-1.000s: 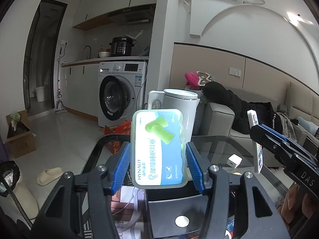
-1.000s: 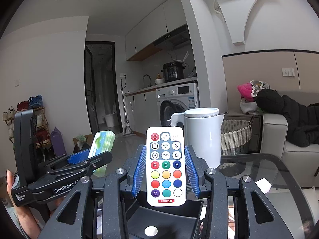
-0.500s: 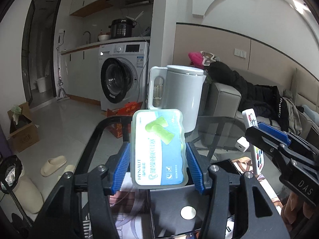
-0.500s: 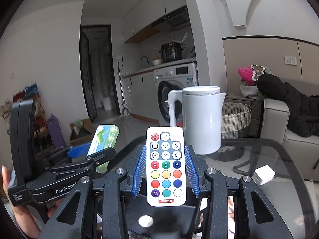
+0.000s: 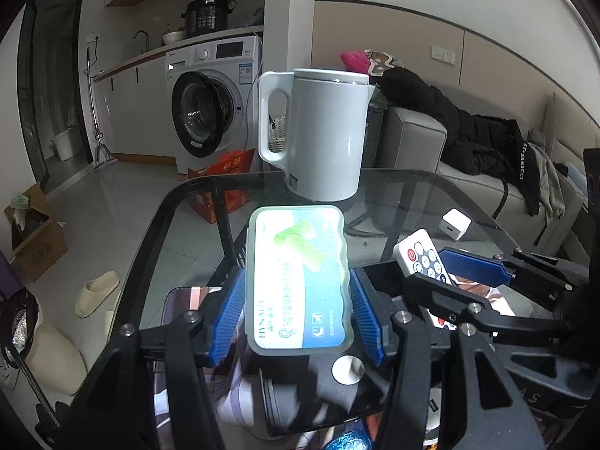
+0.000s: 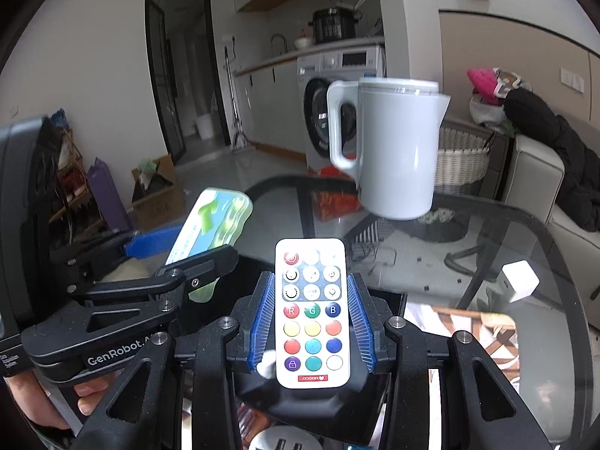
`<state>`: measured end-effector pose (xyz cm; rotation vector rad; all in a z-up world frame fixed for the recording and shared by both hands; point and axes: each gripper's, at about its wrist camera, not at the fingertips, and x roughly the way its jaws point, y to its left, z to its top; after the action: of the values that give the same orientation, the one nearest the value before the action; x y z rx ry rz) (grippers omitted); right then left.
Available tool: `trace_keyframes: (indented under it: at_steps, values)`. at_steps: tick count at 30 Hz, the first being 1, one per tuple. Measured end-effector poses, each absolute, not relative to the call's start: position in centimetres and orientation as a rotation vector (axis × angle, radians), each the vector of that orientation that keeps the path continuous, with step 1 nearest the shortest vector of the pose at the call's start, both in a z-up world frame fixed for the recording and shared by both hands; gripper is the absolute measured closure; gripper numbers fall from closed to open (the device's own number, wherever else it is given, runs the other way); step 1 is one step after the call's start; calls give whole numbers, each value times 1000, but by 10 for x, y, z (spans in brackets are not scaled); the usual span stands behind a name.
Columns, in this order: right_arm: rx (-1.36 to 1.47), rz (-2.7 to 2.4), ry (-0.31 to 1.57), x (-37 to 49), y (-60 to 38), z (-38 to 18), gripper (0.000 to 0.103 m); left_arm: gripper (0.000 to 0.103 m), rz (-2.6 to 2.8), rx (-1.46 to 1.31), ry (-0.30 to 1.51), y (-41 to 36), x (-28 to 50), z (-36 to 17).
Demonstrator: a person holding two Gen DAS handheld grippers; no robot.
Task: Organize rigid objects
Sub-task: 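Carry both items over the black box and lower them inside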
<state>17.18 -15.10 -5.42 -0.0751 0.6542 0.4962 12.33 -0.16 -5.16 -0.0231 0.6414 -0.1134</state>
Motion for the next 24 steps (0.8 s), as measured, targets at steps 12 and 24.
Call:
trace_keyframes:
  at_steps: [12, 24]
  values:
    - [-131, 464, 830, 185, -148, -83, 64, 48, -109, 72, 779, -15, 134, -75]
    - [-129, 476, 868, 185, -147, -86, 64, 48, -110, 105, 793, -15, 133, -72]
